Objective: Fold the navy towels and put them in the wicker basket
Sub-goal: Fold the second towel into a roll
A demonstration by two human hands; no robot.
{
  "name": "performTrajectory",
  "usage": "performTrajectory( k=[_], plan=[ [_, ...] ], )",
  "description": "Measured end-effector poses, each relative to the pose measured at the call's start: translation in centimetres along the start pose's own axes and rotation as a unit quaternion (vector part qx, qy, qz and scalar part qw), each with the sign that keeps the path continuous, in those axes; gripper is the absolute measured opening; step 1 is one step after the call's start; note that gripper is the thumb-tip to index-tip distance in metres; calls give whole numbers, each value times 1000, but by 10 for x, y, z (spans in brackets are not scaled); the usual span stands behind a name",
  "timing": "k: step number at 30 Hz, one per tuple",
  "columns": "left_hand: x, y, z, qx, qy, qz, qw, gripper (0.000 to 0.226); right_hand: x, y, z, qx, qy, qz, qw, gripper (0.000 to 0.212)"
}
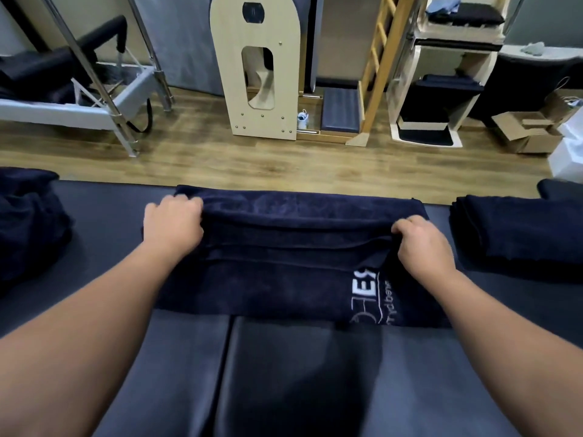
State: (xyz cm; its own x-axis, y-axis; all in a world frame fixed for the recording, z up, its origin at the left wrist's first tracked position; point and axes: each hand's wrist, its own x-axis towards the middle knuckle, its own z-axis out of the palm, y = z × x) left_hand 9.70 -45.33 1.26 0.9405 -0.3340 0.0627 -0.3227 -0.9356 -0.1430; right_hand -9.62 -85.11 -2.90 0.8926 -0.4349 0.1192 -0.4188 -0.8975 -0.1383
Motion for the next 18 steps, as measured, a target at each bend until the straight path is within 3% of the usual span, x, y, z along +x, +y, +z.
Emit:
performTrajectory(
  k=[3, 5, 8, 10, 13, 18],
  plan=[
    [12, 13, 2, -15, 33, -37, 999, 36, 28, -13, 5, -72, -35, 10, 997, 64],
    [0, 24, 9, -6, 8, 41, 999, 33, 26, -23, 13, -66, -55, -14, 996, 63],
    [-37, 41, 28, 22, -134, 181, 974, 32, -9, -32, 29, -38, -93, -115, 988, 37],
    [-60, 49, 39, 43, -210, 219, 952, 44, -39, -32, 40, -25, -135, -148, 979, 33],
    [-78, 52, 57, 58, -232, 211, 948, 55, -75, -24, 53, -32, -168, -156, 973, 48],
    [-87, 50, 70, 65, -210, 165, 962, 37, -94, -20, 67, -33, -117, -102, 987, 69]
  ],
)
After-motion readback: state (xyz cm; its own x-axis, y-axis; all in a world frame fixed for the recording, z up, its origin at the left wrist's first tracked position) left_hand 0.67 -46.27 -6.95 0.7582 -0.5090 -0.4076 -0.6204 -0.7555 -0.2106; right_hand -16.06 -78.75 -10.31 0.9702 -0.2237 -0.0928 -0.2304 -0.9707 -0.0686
